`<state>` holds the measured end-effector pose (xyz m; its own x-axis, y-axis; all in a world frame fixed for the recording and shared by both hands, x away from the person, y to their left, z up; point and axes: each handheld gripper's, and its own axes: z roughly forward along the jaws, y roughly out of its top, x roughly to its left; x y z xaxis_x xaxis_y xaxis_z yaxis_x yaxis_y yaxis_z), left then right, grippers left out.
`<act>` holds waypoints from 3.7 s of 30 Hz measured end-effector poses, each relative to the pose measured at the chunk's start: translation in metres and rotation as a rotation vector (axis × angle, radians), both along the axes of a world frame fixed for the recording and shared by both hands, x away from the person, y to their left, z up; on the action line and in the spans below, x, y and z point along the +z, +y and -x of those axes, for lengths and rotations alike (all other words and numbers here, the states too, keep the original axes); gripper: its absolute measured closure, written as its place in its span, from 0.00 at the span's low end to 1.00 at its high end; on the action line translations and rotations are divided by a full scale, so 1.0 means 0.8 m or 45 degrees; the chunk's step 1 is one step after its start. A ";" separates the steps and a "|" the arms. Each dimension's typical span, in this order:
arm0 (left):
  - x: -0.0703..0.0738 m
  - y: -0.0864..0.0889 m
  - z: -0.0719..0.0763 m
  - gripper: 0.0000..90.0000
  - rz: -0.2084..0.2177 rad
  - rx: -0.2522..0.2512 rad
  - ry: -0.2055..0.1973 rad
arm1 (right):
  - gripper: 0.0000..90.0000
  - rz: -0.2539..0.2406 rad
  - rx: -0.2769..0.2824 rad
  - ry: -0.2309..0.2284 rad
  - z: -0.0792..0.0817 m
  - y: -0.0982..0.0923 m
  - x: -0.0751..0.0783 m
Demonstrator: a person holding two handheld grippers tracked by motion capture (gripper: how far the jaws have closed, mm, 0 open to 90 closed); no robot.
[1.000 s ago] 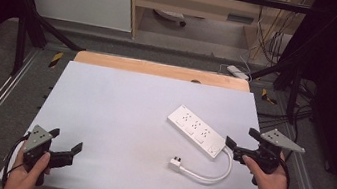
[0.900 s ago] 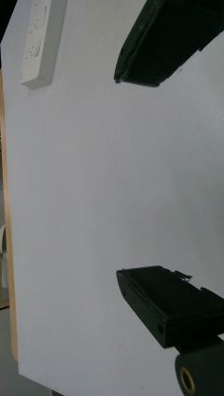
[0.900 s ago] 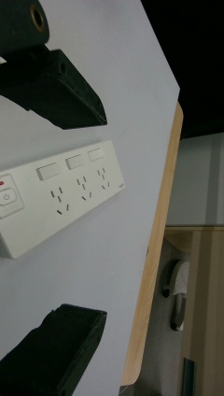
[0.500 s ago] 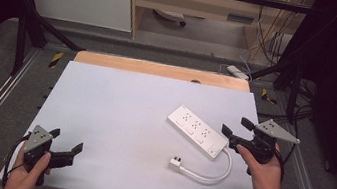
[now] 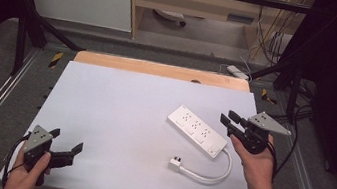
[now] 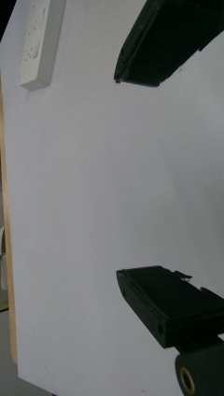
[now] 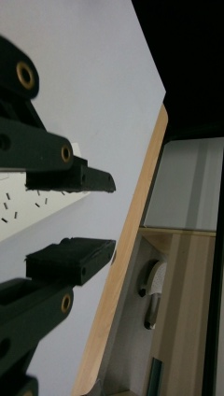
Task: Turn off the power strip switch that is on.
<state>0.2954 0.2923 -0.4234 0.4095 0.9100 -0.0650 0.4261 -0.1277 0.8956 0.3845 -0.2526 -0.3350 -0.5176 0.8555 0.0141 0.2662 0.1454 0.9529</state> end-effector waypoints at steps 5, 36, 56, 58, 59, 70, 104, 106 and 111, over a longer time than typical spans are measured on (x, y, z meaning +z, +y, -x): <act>-0.001 0.001 -0.001 0.06 -0.010 0.003 0.004 | 0.92 -0.011 0.003 -0.026 -0.011 0.005 0.001; 0.000 0.000 -0.001 0.06 -0.013 -0.007 0.001 | 1.00 0.004 0.063 0.011 -0.050 0.050 0.003; 0.001 0.002 -0.001 0.06 -0.013 0.005 -0.011 | 1.00 0.015 0.083 0.032 -0.069 0.079 0.005; 0.001 0.003 -0.002 0.06 -0.014 0.003 -0.011 | 1.00 0.018 0.085 0.035 -0.071 0.082 0.005; 0.001 0.003 -0.002 0.06 -0.015 0.002 -0.011 | 1.00 0.020 0.087 0.036 -0.072 0.084 0.004; 0.000 0.002 -0.002 0.06 -0.018 -0.004 -0.006 | 1.00 0.032 0.092 0.056 -0.080 0.094 -0.003; 0.000 -0.001 -0.002 0.06 -0.037 -0.019 -0.003 | 1.00 0.069 0.102 0.129 -0.099 0.125 -0.033; 0.000 0.000 -0.002 0.06 -0.038 -0.018 -0.004 | 1.00 0.076 0.104 0.132 -0.099 0.126 -0.034; 0.000 -0.001 -0.003 0.06 -0.039 -0.019 -0.003 | 1.00 0.090 0.109 0.144 -0.101 0.128 -0.038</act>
